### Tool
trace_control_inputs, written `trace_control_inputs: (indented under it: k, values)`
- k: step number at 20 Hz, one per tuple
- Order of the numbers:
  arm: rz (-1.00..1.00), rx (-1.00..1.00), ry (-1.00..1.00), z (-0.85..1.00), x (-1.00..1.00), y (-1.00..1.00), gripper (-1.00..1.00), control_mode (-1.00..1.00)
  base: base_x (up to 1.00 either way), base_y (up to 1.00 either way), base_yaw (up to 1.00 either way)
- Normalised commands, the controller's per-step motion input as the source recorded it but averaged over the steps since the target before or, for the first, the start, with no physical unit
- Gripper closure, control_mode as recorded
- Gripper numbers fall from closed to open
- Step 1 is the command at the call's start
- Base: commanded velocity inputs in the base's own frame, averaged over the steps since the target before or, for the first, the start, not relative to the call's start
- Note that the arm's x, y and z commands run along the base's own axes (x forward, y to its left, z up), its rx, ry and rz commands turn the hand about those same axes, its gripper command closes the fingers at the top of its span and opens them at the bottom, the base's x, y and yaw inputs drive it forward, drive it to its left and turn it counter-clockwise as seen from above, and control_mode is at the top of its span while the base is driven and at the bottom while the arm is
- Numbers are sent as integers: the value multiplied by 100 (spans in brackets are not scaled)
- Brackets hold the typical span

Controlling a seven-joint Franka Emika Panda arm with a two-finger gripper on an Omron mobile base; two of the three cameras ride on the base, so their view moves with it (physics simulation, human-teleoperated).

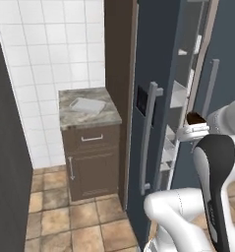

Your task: Take the sweet potato and garlic out of the freezer and place them in the tupperware container on the counter. Then put the tupperware containing the vegetables back in the freezer.

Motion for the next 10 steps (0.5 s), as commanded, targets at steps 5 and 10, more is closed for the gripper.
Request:
trace_control_inputs:
  k: [5,10]
  values:
    - [0,0,0,0,0,0,100,100,-9,67,-9]
    - [0,0,0,0,0,0,100,100,0,75,-11]
